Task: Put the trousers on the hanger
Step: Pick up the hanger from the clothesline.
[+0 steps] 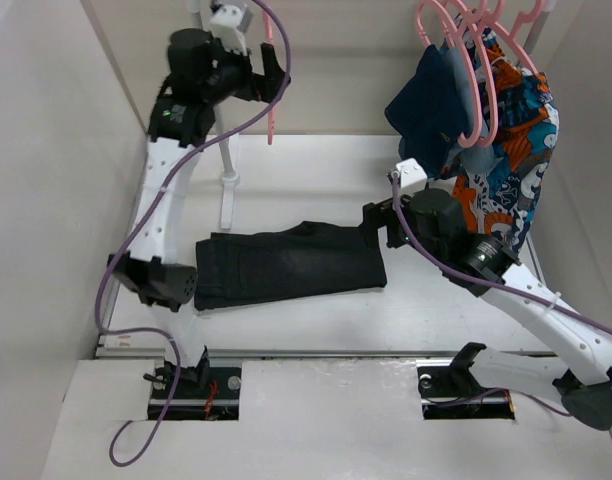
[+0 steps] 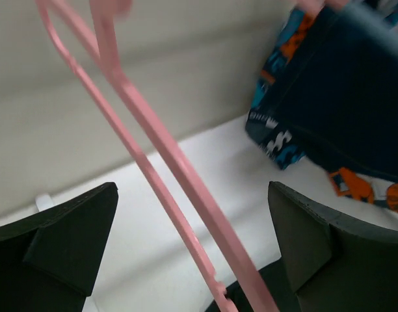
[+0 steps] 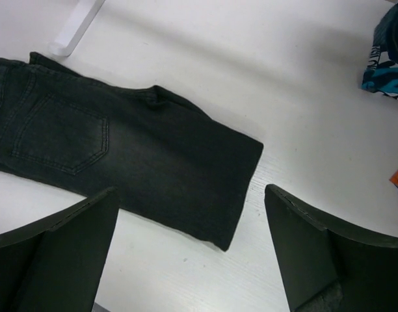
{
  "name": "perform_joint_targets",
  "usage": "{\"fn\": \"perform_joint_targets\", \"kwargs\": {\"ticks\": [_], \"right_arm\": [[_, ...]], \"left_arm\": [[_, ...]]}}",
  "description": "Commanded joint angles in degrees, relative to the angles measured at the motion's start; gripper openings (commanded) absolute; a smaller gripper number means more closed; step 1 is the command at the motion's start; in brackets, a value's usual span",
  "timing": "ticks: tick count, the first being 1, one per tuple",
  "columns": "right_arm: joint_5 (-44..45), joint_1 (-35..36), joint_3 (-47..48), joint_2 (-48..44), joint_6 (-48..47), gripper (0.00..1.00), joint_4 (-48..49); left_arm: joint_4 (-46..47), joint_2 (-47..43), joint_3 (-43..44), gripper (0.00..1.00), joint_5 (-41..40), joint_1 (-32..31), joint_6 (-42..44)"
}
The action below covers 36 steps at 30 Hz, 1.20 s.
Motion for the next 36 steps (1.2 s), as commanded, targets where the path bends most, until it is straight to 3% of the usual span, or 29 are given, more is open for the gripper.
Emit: {"fn": "perform_joint_targets", "kwargs": {"ticks": [1, 6, 7, 8, 9, 13, 17, 27, 31, 34, 36], "right_arm": [[2.5, 0.6, -1.0, -3.2, 2.0, 0.97, -1.3], [3.1, 0.6, -1.6, -4.5, 2.6, 0.97, -2.9], [3.1, 0.6, -1.6, -4.5, 2.6, 0.97, -2.9], [3.7, 0.6, -1.6, -4.5, 2.6, 0.97, -2.9], [3.7, 0.6, -1.6, -4.5, 2.6, 0.97, -3.5], [3.7, 0.6, -1.6, -4.5, 2.6, 0.97, -3.5], [3.7, 0.6, -1.6, -4.5, 3.1, 0.97, -3.5], [2.7, 2.2, -1.6, -4.0, 3.6, 0.97, -2.0], [0.5, 3.9, 1.4, -0.2, 4.1, 0.97, 0.5], [-3.8, 3.9, 3.4, 1.0, 6.3, 0.99, 3.8], [-6.4, 3.9, 3.4, 1.0, 9.1, 0.99, 10.2]], "left_arm": [[0.3, -0.2, 1.8, 0.99, -8.8, -2.6, -0.1], [-0.3, 1.9, 0.1, 0.99, -9.6, -3.2, -0.1], [-0.8, 1.9, -1.1, 0.94, -9.6, -3.2, -0.1], [-0.9, 1.9, -1.9, 0.87, -10.2, -3.2, -0.1], [-0.9, 1.9, -2.6, 0.69, -10.2, -3.2, -0.1], [-0.9, 1.3, -5.2, 0.28, -8.7, -3.2, 0.4], [-1.4, 0.3, -5.9, 0.00, -9.2, -3.2, 0.4], [-1.4, -11.1, -5.8, 0.00, -12.0, -5.3, 5.2], [-5.8, -14.7, -5.8, 0.00, -12.5, -6.7, 6.4], [-7.7, -19.6, -15.3, 0.00, -12.0, -6.7, 4.8], [-8.3, -22.8, -27.9, 0.00, -9.9, -6.7, 3.3]]}}
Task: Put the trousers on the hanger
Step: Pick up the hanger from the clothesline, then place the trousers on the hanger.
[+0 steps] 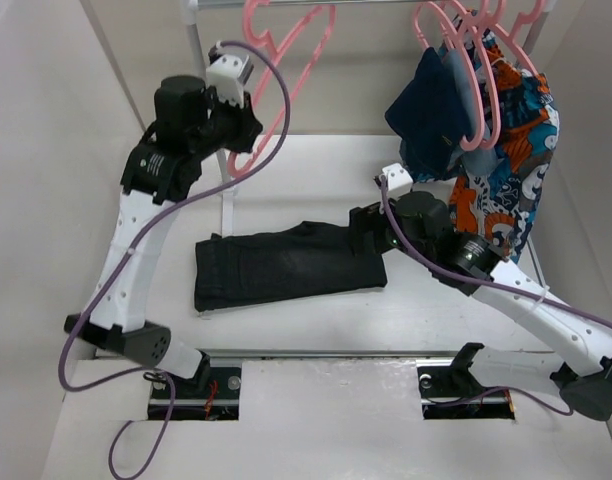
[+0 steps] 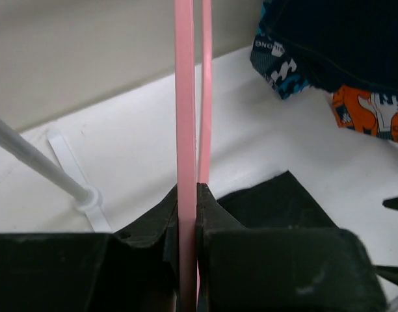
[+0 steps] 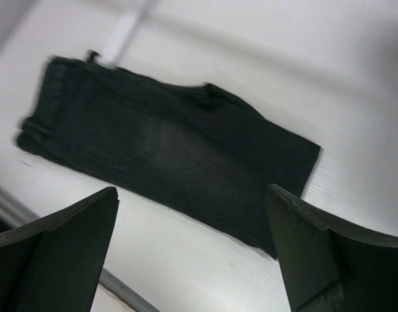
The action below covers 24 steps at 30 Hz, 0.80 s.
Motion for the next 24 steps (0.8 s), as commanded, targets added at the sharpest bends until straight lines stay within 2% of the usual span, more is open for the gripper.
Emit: {"fn": "perform_joint_targets", "kwargs": {"ticks": [1, 3, 7, 14, 18, 22, 24], "right_arm": [[-8.0, 0.6, 2.5, -0.6, 4.7, 0.99, 13.2], [-10.3, 0.6, 1.9, 0.6, 9.1, 0.99, 21.7], [-11.5, 0.6, 2.0, 7.4, 17.8, 0.99, 26.7], [-13.1, 0.0, 2.9, 19.8, 28.6, 0.99, 27.3], [-12.6, -0.6, 1.8, 21.2, 34.2, 0.99, 27.3], [-13.8, -0.6, -1.2, 21.2, 35.6, 0.99, 36.2], [-13.2, -0.6, -1.2, 20.6, 35.6, 0.99, 37.2]], "left_arm": [[3.7, -6.1, -13.3, 0.00, 2.9, -0.1, -1.6], [5.4, -10.6, -24.8, 0.00, 5.3, -0.1, -3.3], [7.5, -13.6, -34.2, 0.00, 13.0, -0.1, -7.5], [8.8, -16.0, -37.0, 0.00, 14.3, -0.1, -12.0], [8.8, -17.7, -39.7, 0.00, 14.8, -0.1, -13.2], [9.3, -18.9, -43.4, 0.00, 14.8, -0.1, -13.2], [9.9, -19.6, -45.7, 0.00, 14.8, -0.1, -13.8]]}}
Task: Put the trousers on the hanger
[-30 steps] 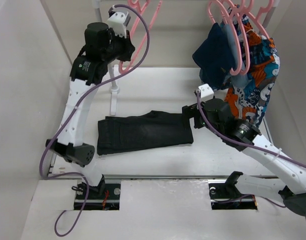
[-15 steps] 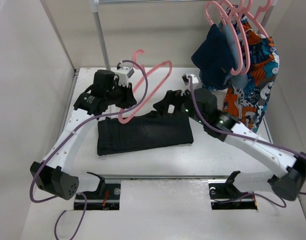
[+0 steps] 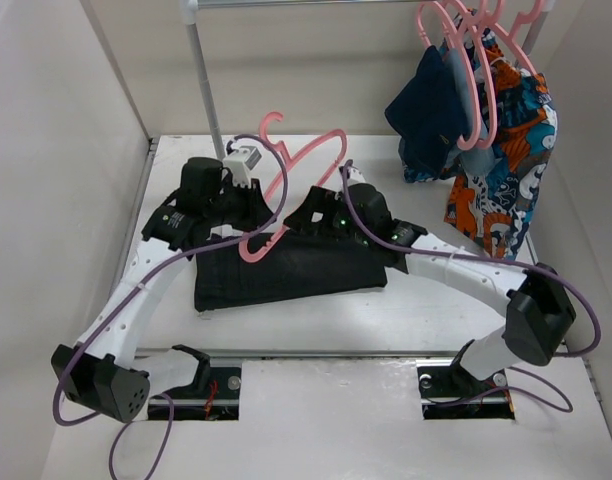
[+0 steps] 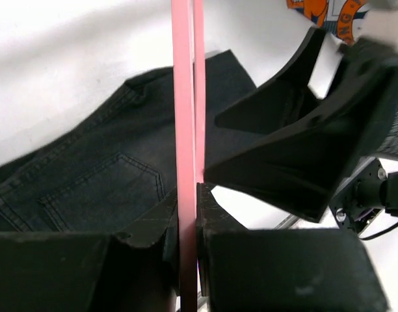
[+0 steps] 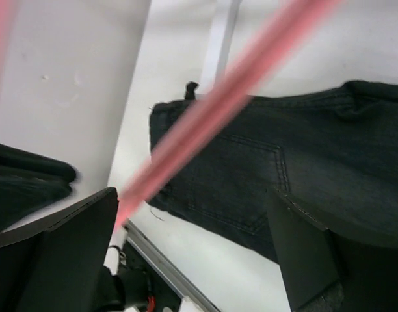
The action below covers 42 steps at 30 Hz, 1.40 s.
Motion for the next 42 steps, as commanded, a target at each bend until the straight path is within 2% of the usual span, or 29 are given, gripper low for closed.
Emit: {"fn": "perform_joint_targets", "kwargs": {"ticks": [1, 8, 11, 18, 26, 27, 28, 29, 30, 33, 34, 36, 38, 39, 40, 41, 42], "right_arm": [[-0.4, -0.4, -0.1, -2.5, 1.6, 0.99, 8.6], [2.9, 0.2, -6.2, -12.5, 0.0, 0.94, 8.6], [4.0, 0.2, -6.2, -13.9, 0.6, 0.96, 8.6], [-3.2, 1.3, 5.5, 0.2, 2.3, 0.96, 8.6], [-4.9, 2.4, 12.2, 7.9, 5.0, 0.96, 8.6], [-4.9, 2.4, 12.9, 8.4, 5.0, 0.92, 10.6], [-5.5, 2.4, 12.9, 9.3, 5.0, 0.82, 13.3], [-6.4, 2.4, 12.9, 9.8, 5.7, 0.82, 13.3], [-7.1, 2.4, 13.6, 10.5, 5.7, 0.64, 15.5], [-10.1, 2.4, 14.3, 13.4, 8.6, 0.41, 16.0], [-10.8, 2.4, 13.8, 14.0, 9.8, 0.25, 17.7], [-11.5, 2.4, 12.0, 14.5, 10.7, 0.03, 20.1], [-11.5, 2.4, 9.8, 13.8, 10.7, 0.00, 20.2], [-11.0, 2.4, 9.8, 12.9, 9.6, 0.00, 20.2], [-11.0, 1.8, 8.3, 12.4, 8.7, 0.00, 20.2], [-11.7, 1.8, 7.7, 11.4, 6.6, 0.00, 20.2], [-12.3, 1.0, 7.2, 10.8, 5.4, 0.00, 20.2]], "left_arm": [[2.8, -2.4, -3.3, 0.00, 1.1, -0.2, -1.5], [2.8, -4.8, -7.2, 0.00, -6.0, -0.2, -1.5], [3.8, -6.4, -10.4, 0.00, -5.2, -1.4, -1.5], [4.4, -8.4, -12.3, 0.00, -2.7, -2.6, -1.5], [4.9, -8.9, -12.8, 0.00, -2.1, -2.6, -1.5], [4.9, -8.9, -13.3, 0.00, -2.1, -2.6, -1.5], [5.4, -8.9, -13.8, 0.00, -2.1, -2.6, -1.5], [5.4, -8.9, -13.8, 0.00, -2.1, -2.6, -1.5], [5.4, -8.9, -13.8, 0.00, -2.1, -2.6, -1.5], [5.4, -8.9, -14.4, 0.00, -2.1, -2.6, -1.5], [5.4, -8.9, -13.8, 0.00, -2.1, -2.6, -1.5], [5.4, -8.9, -13.2, 0.00, -1.5, -2.6, -1.5], [5.9, -8.4, -13.1, 0.00, -0.2, -2.6, -0.9], [5.9, -8.4, -12.4, 0.15, 2.2, -2.6, 0.3], [5.9, -8.4, -11.9, 0.40, 3.4, -2.6, 1.7], [5.2, -8.4, -11.2, 0.81, 4.2, -2.6, 2.8], [4.2, -8.4, -8.8, 0.97, 4.2, -2.6, 3.9]]}}
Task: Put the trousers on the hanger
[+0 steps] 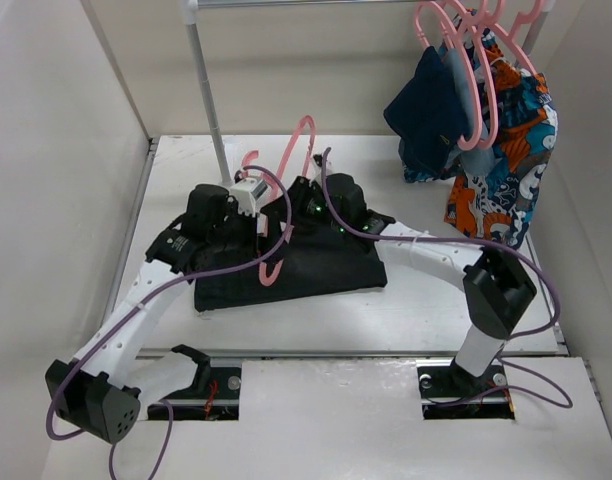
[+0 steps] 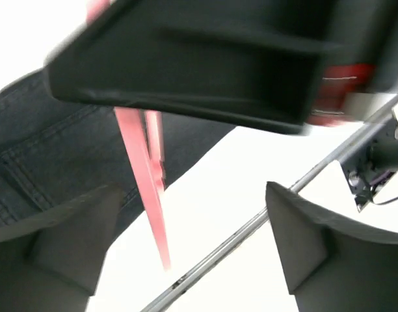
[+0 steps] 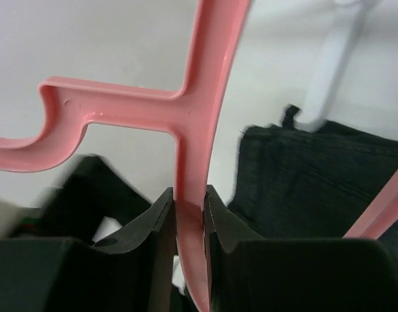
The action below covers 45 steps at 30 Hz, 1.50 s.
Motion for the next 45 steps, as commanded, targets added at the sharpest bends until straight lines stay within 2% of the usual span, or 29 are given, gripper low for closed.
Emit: {"fn": "perform_joint_targets", "kwargs": {"ticks": [1, 4, 7, 9, 11, 14, 16, 19, 24, 27, 29, 30, 31, 32, 33, 34, 35, 37, 40, 41, 43, 45], "right_arm": [[-5.1, -1.7, -2.6, -2.3, -6.3, 0.00, 0.9], [-10.9, -4.0, -5.3, -4.4, -11.1, 0.00, -2.7], [-12.4, -5.8, -8.0, -6.9, -16.7, 0.00, -8.7], [-11.2, -5.8, -8.6, -9.0, -20.0, 0.00, -13.9], [-11.2, -5.8, -9.2, -9.5, -20.6, 0.00, -14.9], [-11.7, -5.3, -10.7, -10.4, -21.8, 0.00, -16.0], [-13.1, -5.3, -10.7, -10.4, -22.3, 0.00, -16.5], [-14.7, -4.8, -10.7, -9.2, -22.8, 0.00, -16.6], [-17.0, -3.7, -9.5, -6.3, -24.1, 0.00, -16.6], [-18.4, -3.7, -9.0, -4.3, -24.6, 0.00, -16.6], [-20.7, -3.7, -8.5, -2.8, -25.1, 0.00, -16.6], [-21.4, -3.7, -7.9, -2.3, -25.7, 0.03, -16.6], [-22.3, -3.7, -7.9, -1.8, -26.6, 0.16, -16.6], [-24.3, -4.5, -7.9, -1.8, -27.2, 0.53, -17.1], [-25.1, -4.5, -7.9, -1.8, -28.0, 0.53, -17.1], [-25.1, -5.2, -7.9, -2.6, -30.3, 0.69, -19.4], [-24.3, -5.2, -7.9, -3.7, -31.8, 0.76, -21.5], [-19.7, -6.5, -6.5, -6.5, -35.1, 0.86, -29.6], [-9.9, -7.9, -5.4, -12.9, -39.7, 0.91, -38.6], [-7.2, -8.5, -5.4, -16.1, -39.7, 0.97, -43.5], [-0.5, -11.1, -6.6, -18.6, -38.8, 0.99, -48.0], [1.9, -13.6, -10.1, -21.4, -38.1, 0.99, -52.0]], "left_arm": [[-0.2, -1.2, 7.0, 1.00, 4.9, -0.2, 4.9], [-6.0, -1.8, 12.4, 1.00, 6.8, -0.2, 10.5], [-7.5, -3.5, 14.4, 1.00, 9.5, -0.2, 11.4], [-7.5, -3.3, 15.0, 1.00, 5.1, -0.2, 7.0], [-7.5, -1.1, 15.0, 1.00, 3.2, 0.4, 5.3], [-8.9, 4.5, 15.0, 0.97, 6.6, 4.6, 4.8], [-9.4, 7.6, 15.0, 0.84, 9.0, 6.0, 4.8], [-9.4, 9.3, 15.0, 0.71, 9.8, 7.1, 4.8], [-8.9, 10.4, 15.5, 0.24, 10.5, 8.4, 4.2], [-8.9, 10.4, 15.0, 0.00, 11.2, 9.0, 4.2], [-8.9, 10.4, 14.4, 0.00, 11.2, 9.6, 3.7], [-8.9, 9.8, 13.6, 0.00, 10.5, 10.1, 3.7], [-8.9, 9.8, 12.7, 0.00, 9.9, 10.1, 3.7], [-8.9, 9.3, 12.0, 0.00, 8.9, 10.7, 3.2], [-9.5, 9.3, 11.3, 0.00, 8.2, 10.7, 3.2], [-9.5, 9.3, 10.5, 0.00, 7.5, 11.5, 3.2], [-9.5, 8.7, 8.4, 0.00, 7.0, 12.4, 3.2], [-9.5, 8.0, 5.9, 0.00, 6.3, 13.3, 1.6], [-8.3, 7.0, 1.2, 0.00, 7.0, 13.9, -0.2], [-8.3, 7.0, 0.6, 0.00, 7.0, 14.5, -0.9], [-8.8, 7.0, 0.1, 0.00, 7.7, 14.5, -1.6], [-9.4, 8.7, 1.3, 0.00, 8.4, 15.0, -1.6]]}}
